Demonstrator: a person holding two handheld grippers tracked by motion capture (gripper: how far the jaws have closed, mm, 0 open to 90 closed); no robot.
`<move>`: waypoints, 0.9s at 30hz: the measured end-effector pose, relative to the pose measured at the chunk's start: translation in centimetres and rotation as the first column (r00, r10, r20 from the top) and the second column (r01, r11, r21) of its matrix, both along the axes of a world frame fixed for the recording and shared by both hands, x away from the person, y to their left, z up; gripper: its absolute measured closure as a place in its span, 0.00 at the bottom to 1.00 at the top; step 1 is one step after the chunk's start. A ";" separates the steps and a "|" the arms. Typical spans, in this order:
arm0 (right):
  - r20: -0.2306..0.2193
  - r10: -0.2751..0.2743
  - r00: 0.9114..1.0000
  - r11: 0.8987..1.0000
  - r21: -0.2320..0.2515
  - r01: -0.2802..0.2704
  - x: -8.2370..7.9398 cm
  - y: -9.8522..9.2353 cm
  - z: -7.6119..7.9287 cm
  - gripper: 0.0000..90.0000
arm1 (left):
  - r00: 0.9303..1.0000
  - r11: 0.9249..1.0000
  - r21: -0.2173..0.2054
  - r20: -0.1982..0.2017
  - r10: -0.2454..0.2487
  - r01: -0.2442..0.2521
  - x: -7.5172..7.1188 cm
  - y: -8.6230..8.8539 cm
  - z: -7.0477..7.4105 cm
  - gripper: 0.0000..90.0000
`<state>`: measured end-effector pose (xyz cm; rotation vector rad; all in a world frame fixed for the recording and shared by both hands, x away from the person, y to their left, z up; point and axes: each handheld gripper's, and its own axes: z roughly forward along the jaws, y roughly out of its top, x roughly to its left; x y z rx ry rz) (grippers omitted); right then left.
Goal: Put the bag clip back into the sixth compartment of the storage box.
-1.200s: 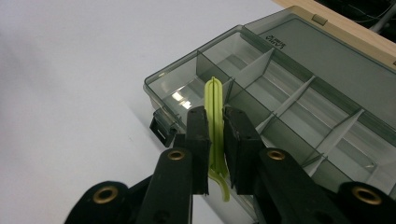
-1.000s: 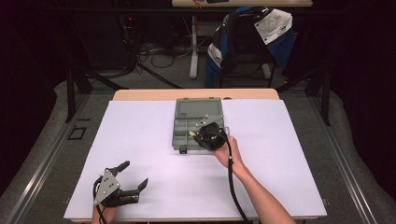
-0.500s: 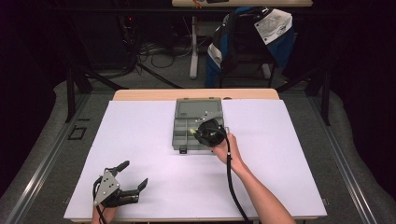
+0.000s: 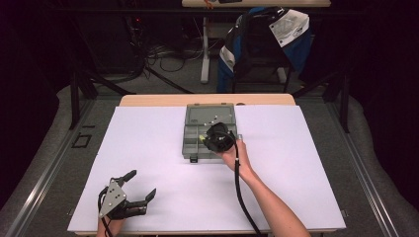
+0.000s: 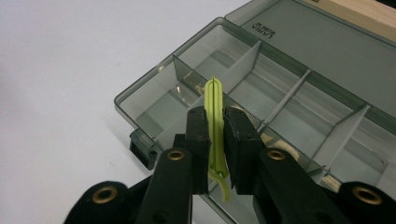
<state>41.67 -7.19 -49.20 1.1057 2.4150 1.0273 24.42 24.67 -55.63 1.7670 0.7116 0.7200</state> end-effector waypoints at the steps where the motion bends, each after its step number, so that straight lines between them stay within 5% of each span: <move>1: 0.003 -0.006 1.000 1.000 0.005 0.006 0.1 0.1 -0.1 0.89 | 1.000 1.000 0.003 0.002 -0.001 0.001 0.0 0.0 0.0 0.12; 27: -0.048 -0.076 0.996 0.997 0.003 0.076 1.0 1.3 -0.9 0.89 | 1.000 1.000 0.000 0.003 0.000 0.000 -0.1 0.0 0.0 0.12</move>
